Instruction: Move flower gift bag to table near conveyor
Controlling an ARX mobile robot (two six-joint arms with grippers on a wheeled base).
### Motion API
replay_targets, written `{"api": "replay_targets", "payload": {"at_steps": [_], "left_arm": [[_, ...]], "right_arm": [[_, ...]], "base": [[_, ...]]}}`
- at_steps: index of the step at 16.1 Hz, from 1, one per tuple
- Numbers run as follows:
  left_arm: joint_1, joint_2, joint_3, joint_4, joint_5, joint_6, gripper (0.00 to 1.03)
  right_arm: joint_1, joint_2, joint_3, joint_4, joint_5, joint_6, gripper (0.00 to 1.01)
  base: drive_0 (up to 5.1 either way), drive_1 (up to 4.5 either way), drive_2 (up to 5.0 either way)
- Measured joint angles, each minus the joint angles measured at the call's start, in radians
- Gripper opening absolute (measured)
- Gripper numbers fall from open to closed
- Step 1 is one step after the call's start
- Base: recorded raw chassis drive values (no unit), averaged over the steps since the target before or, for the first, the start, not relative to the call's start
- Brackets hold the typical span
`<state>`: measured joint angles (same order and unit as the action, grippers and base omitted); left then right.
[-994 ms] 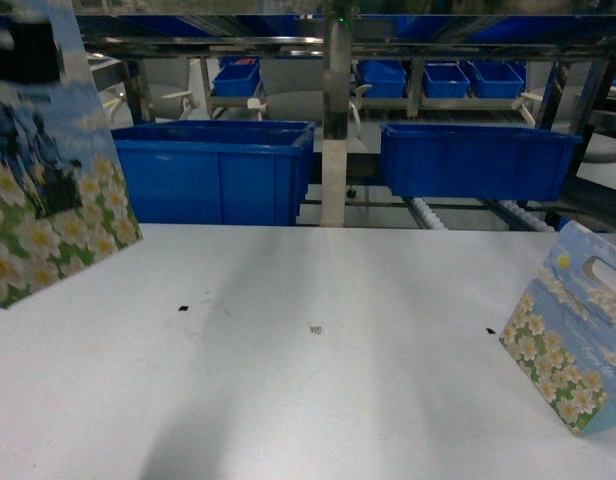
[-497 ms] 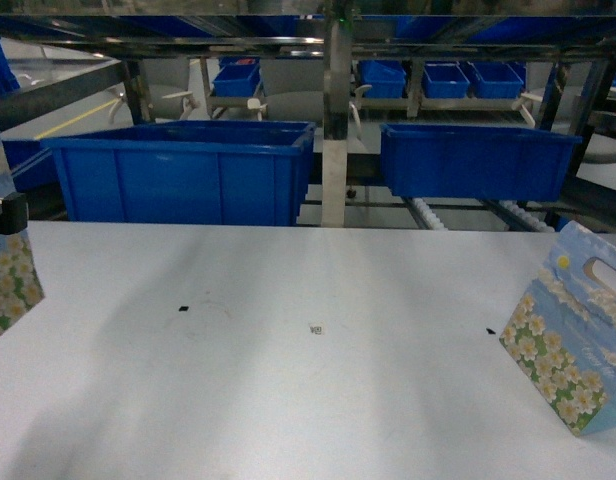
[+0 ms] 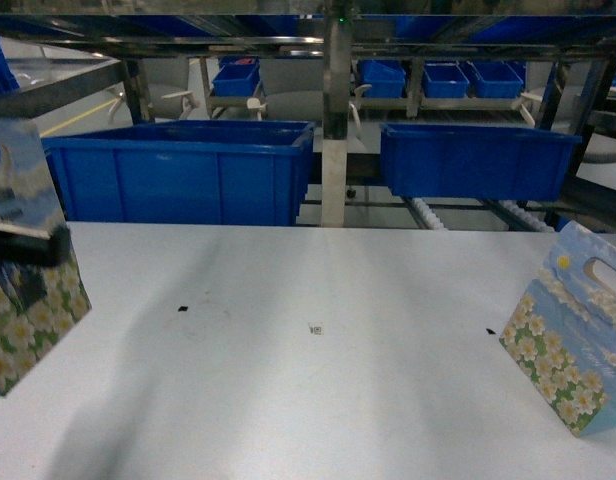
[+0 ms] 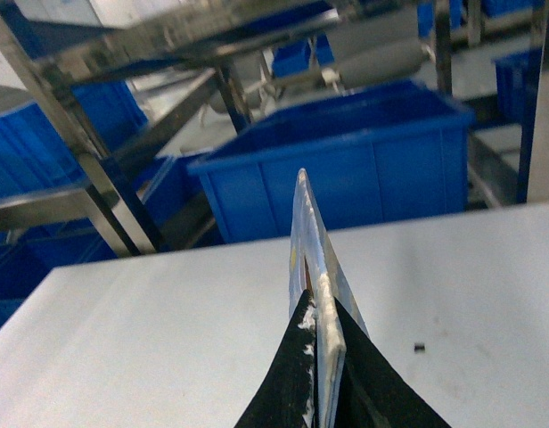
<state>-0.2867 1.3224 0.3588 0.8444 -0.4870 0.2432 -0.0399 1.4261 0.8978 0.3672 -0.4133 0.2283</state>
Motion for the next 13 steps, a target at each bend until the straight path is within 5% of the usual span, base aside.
{"api": "replay_targets", "payload": {"at_steps": [13], "left_arm": [[0.0,-0.017,0.006,0.002,-0.007,-0.009,0.02]], "right_arm": [[0.0,0.0,0.0,0.0,0.0,0.0,0.98]], "base": [[0.0,0.0,0.0]]}}
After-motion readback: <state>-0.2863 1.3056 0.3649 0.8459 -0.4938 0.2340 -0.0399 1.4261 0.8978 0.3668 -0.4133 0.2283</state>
